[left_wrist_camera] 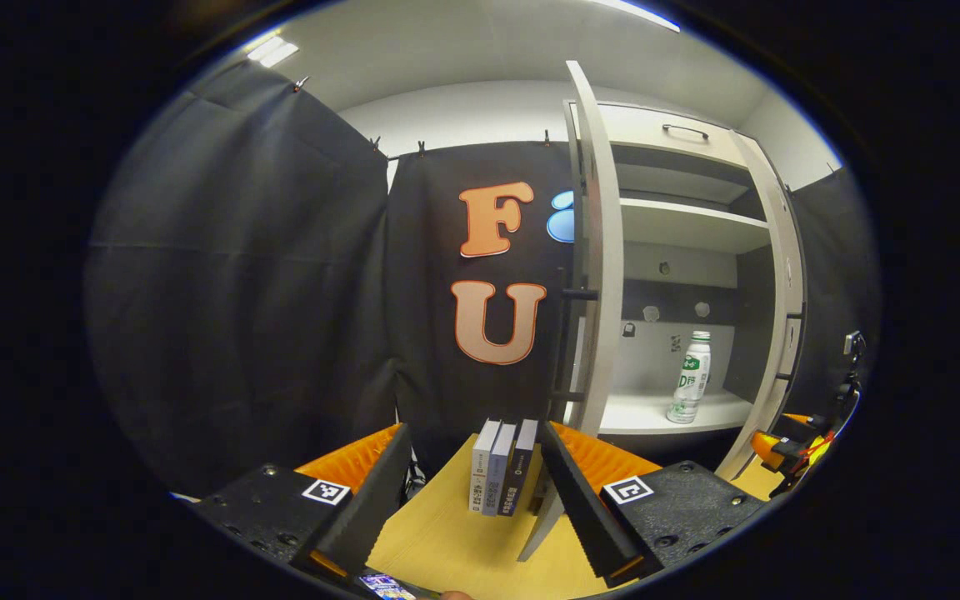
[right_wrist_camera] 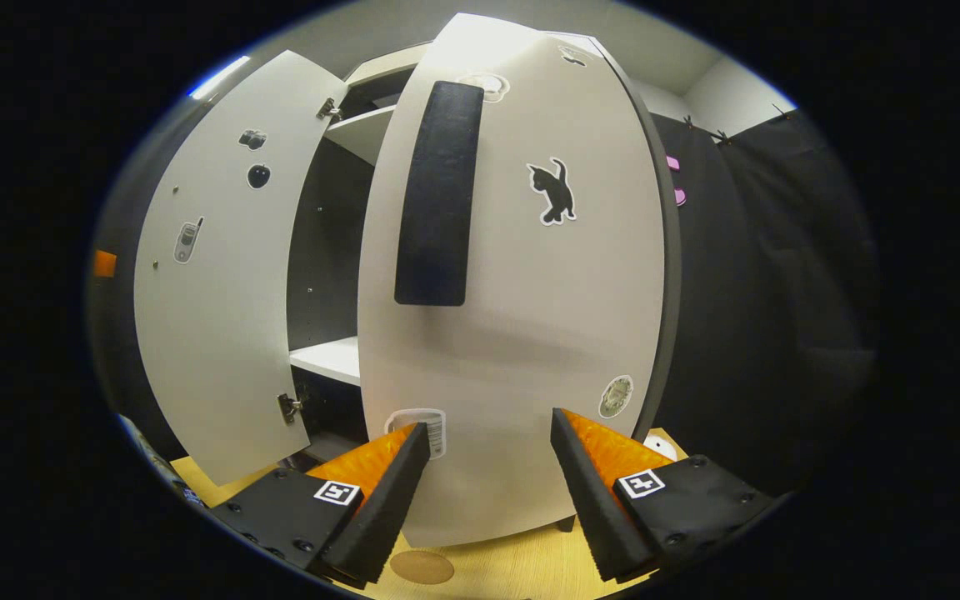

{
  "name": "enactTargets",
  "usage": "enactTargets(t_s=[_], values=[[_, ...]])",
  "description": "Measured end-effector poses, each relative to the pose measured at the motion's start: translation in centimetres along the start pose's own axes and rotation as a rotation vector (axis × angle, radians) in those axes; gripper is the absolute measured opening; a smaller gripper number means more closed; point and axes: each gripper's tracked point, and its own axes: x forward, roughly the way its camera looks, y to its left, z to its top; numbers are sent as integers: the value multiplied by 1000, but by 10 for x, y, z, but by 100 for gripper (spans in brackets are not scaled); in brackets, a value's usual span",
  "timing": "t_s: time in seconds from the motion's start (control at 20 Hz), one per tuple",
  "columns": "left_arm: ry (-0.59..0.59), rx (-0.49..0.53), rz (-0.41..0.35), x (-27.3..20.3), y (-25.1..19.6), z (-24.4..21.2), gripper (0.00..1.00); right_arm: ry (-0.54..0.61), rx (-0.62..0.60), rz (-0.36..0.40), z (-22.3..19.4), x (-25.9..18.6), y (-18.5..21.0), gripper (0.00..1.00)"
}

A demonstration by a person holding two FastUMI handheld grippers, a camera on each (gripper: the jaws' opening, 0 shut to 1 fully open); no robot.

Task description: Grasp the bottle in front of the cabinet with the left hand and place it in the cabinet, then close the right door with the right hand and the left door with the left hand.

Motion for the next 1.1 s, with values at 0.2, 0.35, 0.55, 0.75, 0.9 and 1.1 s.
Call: enactTargets(t_s=[0.2, 0.35, 0.55, 0.75, 0.9, 1.1], values=[[7, 35, 9, 28, 10, -16, 95, 4, -5, -20, 2, 0, -4, 97], [19, 28, -3, 50, 9, -32, 93, -11, -10, -42, 12, -9, -11, 97], [45, -6, -35, 79, 4, -55, 95, -29, -5, -81, 29, -29, -26, 97], [70, -11, -70, 92, -2, -67, 96, -1, 53, -146, 41, -55, -45, 89], [79, 10, -86, 99, -7, -72, 96, -18, 99, -180, 57, -74, -56, 96], [84, 10, -107, 105, -14, -76, 95, -34, 45, -245, 71, -100, -75, 96]])
